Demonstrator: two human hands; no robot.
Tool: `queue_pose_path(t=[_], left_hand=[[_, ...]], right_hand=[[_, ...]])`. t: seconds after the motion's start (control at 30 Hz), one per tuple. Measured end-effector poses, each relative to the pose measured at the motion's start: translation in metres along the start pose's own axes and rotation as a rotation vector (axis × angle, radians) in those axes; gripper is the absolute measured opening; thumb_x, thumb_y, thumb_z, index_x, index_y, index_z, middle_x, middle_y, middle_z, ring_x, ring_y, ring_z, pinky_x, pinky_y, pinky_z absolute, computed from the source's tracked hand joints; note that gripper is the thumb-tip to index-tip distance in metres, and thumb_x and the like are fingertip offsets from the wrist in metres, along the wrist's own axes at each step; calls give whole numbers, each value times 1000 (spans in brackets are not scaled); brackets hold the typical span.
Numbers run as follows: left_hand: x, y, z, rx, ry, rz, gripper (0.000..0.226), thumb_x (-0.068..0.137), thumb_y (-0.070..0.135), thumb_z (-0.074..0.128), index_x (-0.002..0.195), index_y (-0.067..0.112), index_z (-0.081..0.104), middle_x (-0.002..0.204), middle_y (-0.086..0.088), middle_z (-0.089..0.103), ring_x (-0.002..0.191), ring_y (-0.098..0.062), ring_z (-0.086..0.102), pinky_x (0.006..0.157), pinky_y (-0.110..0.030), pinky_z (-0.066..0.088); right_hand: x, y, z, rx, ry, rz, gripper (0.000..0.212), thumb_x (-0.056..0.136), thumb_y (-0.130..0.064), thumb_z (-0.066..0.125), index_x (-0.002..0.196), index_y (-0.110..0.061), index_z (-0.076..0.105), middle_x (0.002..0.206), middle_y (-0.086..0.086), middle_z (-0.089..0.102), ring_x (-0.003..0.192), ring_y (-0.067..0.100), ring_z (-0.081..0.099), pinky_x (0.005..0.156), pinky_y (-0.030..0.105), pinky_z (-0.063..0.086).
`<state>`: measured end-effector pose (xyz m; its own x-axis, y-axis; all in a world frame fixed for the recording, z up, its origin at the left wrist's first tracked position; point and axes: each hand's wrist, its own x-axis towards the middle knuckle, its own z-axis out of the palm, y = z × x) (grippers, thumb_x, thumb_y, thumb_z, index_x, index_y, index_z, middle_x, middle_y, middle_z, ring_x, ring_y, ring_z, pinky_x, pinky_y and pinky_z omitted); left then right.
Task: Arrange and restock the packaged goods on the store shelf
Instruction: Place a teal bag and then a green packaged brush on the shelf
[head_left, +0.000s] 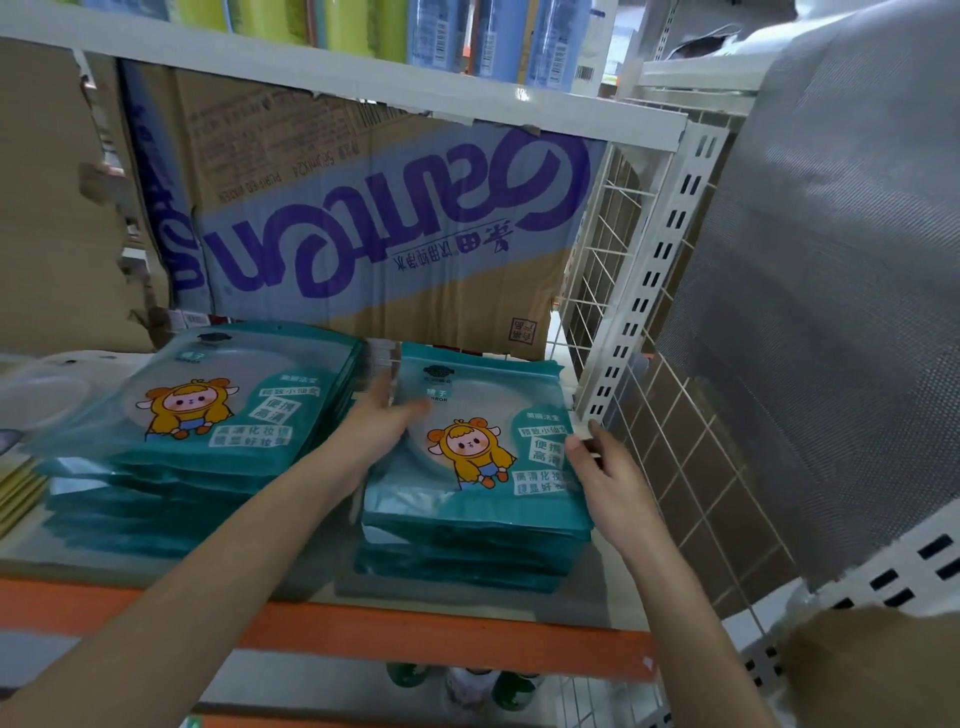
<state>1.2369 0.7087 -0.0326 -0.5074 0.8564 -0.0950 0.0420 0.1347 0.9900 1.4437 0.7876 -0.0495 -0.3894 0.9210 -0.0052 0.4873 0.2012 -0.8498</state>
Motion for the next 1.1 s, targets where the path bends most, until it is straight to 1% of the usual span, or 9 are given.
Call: queue_pose_path(t=[0.1, 0.2, 0.33, 0.43, 0.63, 0.73, 0.83, 0.9, 1.1], left_hand=[[2, 13, -12, 257, 88, 160, 64, 91, 24, 56, 146, 14, 24, 147, -4, 36, 130, -21, 40, 105, -33, 32], [2, 20, -20, 330, 73, 163, 67, 91, 26, 55, 147, 12, 21, 149, -5, 32, 136, -22, 33, 103, -30, 27], [-3, 13, -19, 320, -95, 46, 58, 93, 21, 52, 145, 15, 27, 146, -5, 37, 130, -20, 38, 97, -27, 29], [-2, 2, -17, 250, -159, -6, 57, 92, 21, 54, 144, 18, 30, 145, -5, 39, 129, -23, 41, 107, -34, 31], [-5, 2, -12, 218, -162, -21, 61, 91, 18, 54, 145, 15, 25, 142, -3, 40, 118, -18, 47, 96, -29, 39], [-12, 12, -21, 318, -96, 141, 62, 92, 17, 53, 145, 13, 21, 136, 6, 37, 119, -10, 37, 92, -19, 28], [-17, 28, -55, 466, 52, 329, 69, 91, 27, 55, 147, 16, 17, 153, -1, 23, 137, -13, 25, 105, -21, 20], [-19, 34, -85, 546, 98, 380, 69, 91, 31, 55, 147, 20, 18, 155, 0, 19, 141, -13, 19, 113, -27, 19], [-37, 29, -188, 904, 166, 345, 69, 88, 33, 59, 146, 18, 25, 151, -5, 30, 137, -21, 30, 110, -33, 26]], right_hand=[[-1, -9, -5, -5, 2, -96, 72, 85, -65, 38, 144, -25, 31, 143, -1, 41, 130, 17, 41, 105, 47, 39], [5, -15, -4, -24, -34, -57, 91, 67, -85, 37, 135, -26, 41, 135, -3, 50, 123, 17, 49, 99, 47, 45], [7, -19, 2, -35, -78, 6, 24, 91, -47, 48, 103, -26, 50, 106, 0, 64, 96, 19, 62, 87, 46, 52], [2, -18, 6, -29, -97, 60, 23, 91, -43, 51, 103, -22, 52, 100, 3, 66, 91, 21, 65, 85, 47, 52], [-6, -18, 5, -19, -72, 37, 16, 92, -35, 53, 104, -27, 45, 98, -3, 64, 86, 15, 64, 84, 44, 53], [-6, -26, 5, -212, 39, -66, 41, 89, -45, 51, 124, -24, 44, 121, 1, 57, 108, 20, 57, 92, 45, 49], [-6, -54, 17, -390, 25, -156, 71, 87, -53, 49, 146, -19, 25, 145, 6, 39, 132, 24, 38, 108, 47, 35], [-7, -77, 34, -466, -23, -232, 74, 89, -50, 50, 148, -20, 16, 151, 7, 29, 138, 24, 27, 112, 44, 26], [-20, -142, 116, -431, -139, -411, 79, 89, -48, 51, 149, -27, 5, 154, 5, 20, 140, 26, 22, 112, 48, 24]])
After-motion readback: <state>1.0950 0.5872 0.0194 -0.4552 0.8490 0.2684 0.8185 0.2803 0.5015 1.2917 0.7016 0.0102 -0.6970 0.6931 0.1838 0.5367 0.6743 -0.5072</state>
